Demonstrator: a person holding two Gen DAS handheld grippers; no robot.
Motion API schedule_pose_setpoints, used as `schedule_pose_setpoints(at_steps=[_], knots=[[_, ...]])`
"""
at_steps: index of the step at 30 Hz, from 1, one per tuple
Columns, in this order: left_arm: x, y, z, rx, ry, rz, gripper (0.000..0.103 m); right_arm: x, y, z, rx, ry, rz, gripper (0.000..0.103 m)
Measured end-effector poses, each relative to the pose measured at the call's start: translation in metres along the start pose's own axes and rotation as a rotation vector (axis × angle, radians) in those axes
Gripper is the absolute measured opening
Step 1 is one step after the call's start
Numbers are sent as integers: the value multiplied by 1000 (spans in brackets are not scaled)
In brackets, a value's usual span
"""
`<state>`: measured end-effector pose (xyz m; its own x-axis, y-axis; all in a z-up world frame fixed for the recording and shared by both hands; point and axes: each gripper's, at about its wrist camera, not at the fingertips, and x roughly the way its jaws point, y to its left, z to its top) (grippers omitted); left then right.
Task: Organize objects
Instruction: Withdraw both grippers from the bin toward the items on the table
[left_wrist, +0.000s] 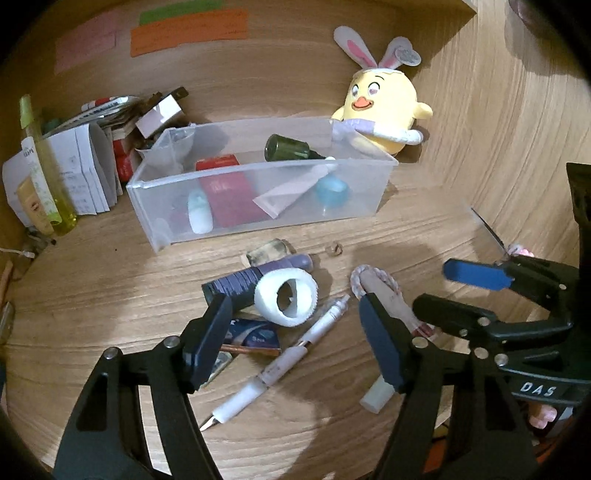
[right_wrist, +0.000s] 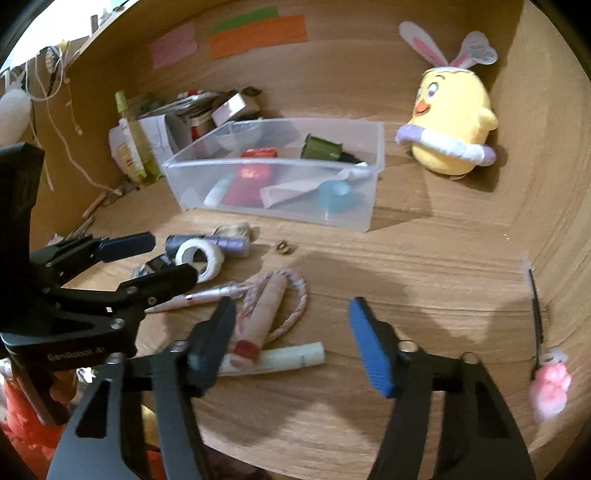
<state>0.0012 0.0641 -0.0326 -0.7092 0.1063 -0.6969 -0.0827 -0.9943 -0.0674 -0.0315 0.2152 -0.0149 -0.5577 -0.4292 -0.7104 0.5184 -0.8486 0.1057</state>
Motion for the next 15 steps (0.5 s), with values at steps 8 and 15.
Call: schedule_pose_setpoints(at_steps=[8, 15], knots=[[21, 7, 0, -39, 51, -9, 56, 13, 8, -3, -19, 42, 50, 29], [31, 5, 2, -36, 69, 16, 56, 29, 8, -1, -22, 77, 52, 28]])
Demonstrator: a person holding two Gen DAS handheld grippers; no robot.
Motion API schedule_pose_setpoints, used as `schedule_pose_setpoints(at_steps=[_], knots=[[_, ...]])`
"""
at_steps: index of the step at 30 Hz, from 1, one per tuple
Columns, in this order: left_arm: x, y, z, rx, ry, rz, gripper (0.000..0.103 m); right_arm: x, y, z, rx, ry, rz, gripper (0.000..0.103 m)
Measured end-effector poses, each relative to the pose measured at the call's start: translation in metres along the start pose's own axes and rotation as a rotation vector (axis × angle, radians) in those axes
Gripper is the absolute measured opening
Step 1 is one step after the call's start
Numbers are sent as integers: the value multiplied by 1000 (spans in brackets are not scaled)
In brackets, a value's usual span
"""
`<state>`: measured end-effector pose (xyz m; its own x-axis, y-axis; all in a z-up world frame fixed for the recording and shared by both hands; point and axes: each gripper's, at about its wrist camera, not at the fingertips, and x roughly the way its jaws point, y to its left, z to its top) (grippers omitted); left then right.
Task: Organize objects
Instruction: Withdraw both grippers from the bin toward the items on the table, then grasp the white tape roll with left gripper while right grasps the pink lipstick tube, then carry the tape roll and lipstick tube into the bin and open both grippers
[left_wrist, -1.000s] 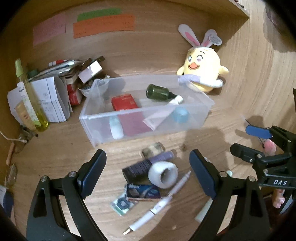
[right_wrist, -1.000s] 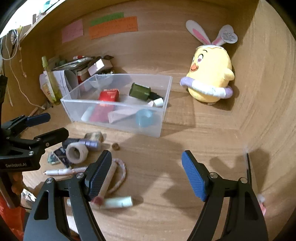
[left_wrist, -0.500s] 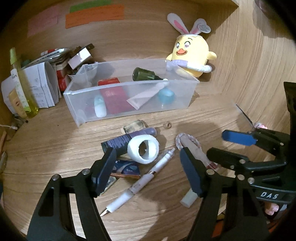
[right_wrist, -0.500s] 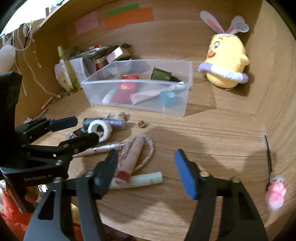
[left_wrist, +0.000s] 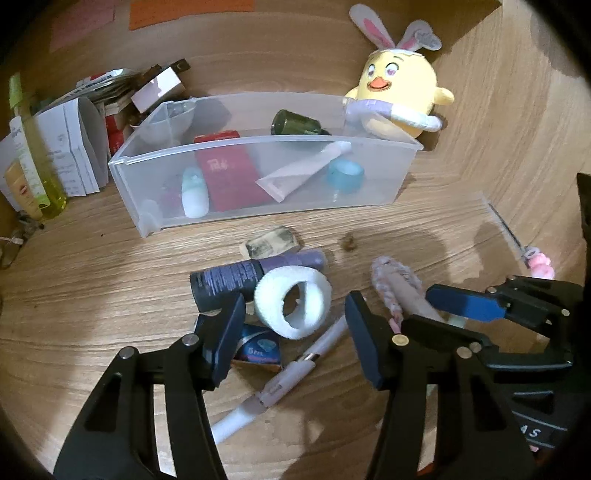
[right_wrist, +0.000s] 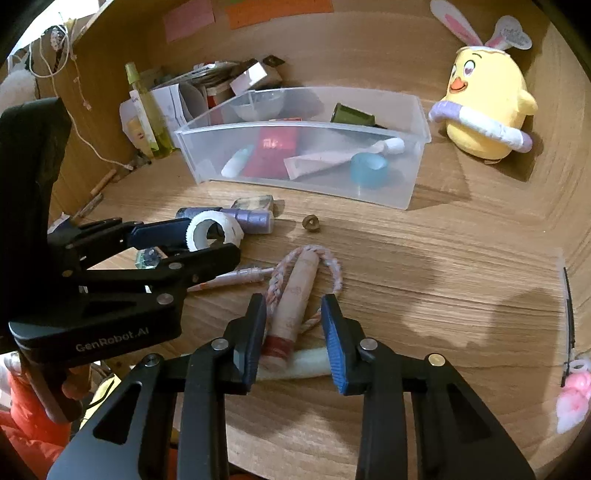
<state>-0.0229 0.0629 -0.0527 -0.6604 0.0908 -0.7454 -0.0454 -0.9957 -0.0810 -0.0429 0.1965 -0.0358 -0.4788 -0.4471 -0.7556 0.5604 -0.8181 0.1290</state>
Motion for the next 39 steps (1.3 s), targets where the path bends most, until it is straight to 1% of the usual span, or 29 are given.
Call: schedule_pose_setpoints(at_steps=[6, 8, 9, 10, 15, 19, 25, 27, 28, 32, 39], knots=[[8, -2, 1, 5, 10, 9, 56, 4, -5, 2, 15, 6, 1, 28], [9, -1, 1, 0, 11, 9, 50, 5, -9, 3, 30, 3, 9, 25], [10, 0, 1, -4, 16, 2, 44, 5, -12, 4, 38, 3, 18, 22], [11, 2, 0, -12, 20, -12, 43, 5, -14, 5, 49, 3, 22, 20], [11, 6, -1, -28, 14, -21, 42, -2, -25, 6, 85, -8, 29, 18], [6, 7, 1, -34, -5, -31, 42, -9, -25, 5, 64, -15, -8, 18], [-7, 7, 6, -34, -47, -41, 42, 8, -22, 4, 54, 27, -21, 18], [-11, 8, 7, -34, -58, -40, 42, 11, -22, 3, 58, 25, -31, 18], [-12, 9, 8, -33, -61, -40, 42, 10, -22, 4, 61, 21, -35, 14], [-19, 11, 11, -35, -84, -40, 42, 3, -26, 5, 74, -7, -49, 14], [-27, 16, 20, -53, -120, -45, 42, -13, -30, 16, 81, -54, -48, 14]])
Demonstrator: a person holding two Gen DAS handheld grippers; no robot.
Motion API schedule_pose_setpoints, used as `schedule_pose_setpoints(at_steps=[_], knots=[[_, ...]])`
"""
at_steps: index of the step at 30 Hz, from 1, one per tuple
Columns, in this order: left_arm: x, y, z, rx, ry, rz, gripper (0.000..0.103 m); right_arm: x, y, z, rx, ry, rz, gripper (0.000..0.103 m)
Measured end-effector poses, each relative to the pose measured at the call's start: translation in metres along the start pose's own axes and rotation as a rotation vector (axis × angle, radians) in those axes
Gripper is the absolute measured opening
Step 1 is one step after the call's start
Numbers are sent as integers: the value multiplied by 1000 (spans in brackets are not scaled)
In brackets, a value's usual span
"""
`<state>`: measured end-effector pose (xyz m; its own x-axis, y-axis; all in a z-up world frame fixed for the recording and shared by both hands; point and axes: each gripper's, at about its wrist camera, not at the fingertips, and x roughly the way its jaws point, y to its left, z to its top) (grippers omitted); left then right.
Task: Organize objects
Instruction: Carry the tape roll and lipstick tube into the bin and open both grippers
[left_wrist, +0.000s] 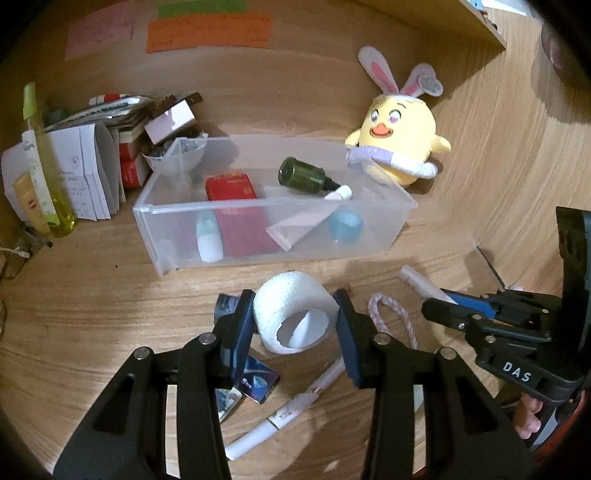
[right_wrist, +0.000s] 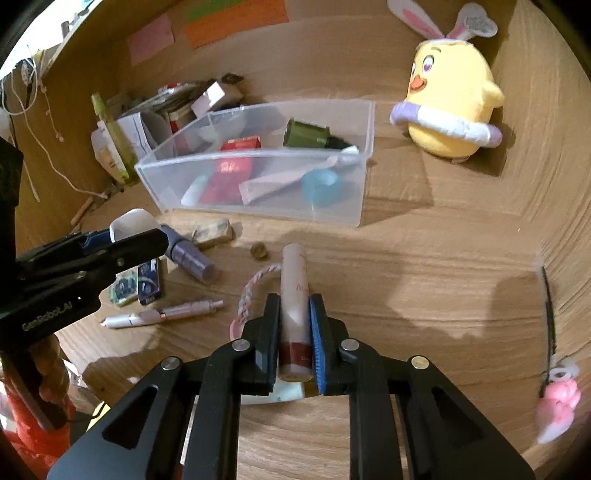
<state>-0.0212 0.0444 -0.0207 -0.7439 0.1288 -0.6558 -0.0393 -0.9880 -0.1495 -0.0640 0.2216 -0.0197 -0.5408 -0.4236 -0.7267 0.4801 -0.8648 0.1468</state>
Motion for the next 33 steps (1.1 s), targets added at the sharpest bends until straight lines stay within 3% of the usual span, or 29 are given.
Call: schedule_pose_setpoints(at_steps=[17, 33], knots=[[-16, 19, 35, -17, -93, 46, 42, -24, 16, 54, -48, -171, 32, 14], [-21, 37, 83, -20, -177, 75, 42, -13, 18, 102, -64, -229, 45, 14]])
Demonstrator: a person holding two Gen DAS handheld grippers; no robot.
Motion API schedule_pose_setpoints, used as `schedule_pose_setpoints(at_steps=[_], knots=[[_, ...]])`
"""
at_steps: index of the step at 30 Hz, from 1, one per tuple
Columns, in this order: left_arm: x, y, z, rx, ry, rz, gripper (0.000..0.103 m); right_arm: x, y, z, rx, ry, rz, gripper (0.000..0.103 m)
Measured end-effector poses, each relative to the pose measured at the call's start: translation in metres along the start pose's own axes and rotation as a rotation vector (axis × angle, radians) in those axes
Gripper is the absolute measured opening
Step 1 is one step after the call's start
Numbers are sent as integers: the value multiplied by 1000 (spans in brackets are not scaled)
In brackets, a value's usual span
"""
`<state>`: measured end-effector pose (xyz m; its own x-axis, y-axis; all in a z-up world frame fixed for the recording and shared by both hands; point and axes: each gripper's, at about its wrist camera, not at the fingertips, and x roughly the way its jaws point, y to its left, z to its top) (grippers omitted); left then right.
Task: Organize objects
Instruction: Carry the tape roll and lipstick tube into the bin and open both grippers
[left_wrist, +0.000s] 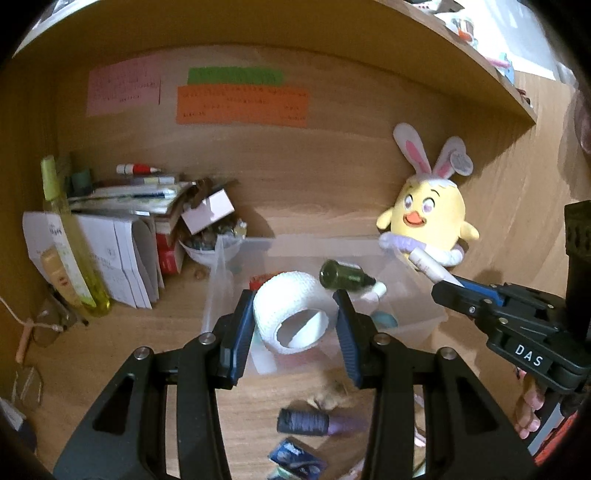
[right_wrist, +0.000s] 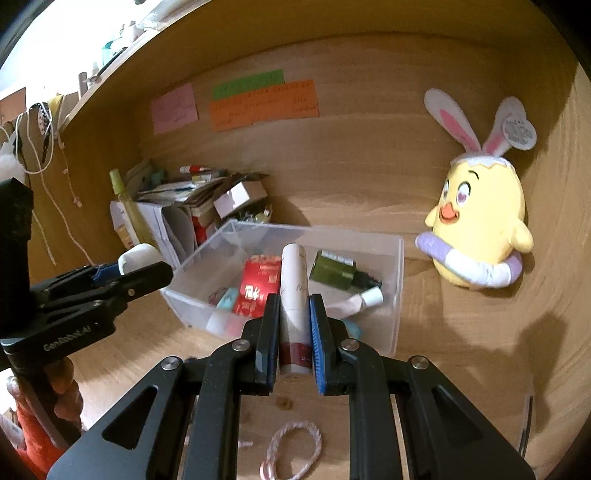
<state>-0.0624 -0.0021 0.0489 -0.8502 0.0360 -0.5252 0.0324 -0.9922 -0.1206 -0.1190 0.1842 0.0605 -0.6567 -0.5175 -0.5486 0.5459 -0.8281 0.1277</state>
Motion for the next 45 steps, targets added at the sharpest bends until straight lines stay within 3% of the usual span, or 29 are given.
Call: schedule_pose_setpoints(at_steps=[11, 17, 29, 45], knots=[[17, 12, 23, -3, -8, 15, 42, 20, -4, 27, -23, -19, -24, 14], [40, 25, 25, -28, 32, 28, 42, 43, -9, 35, -17, 8, -33, 14], [98, 42, 9, -54, 161, 25, 42, 93, -31, 21, 42, 131, -26, 14], [115, 30, 0, -12, 228, -21, 42, 123, -21, 7, -3, 223, -33, 14]])
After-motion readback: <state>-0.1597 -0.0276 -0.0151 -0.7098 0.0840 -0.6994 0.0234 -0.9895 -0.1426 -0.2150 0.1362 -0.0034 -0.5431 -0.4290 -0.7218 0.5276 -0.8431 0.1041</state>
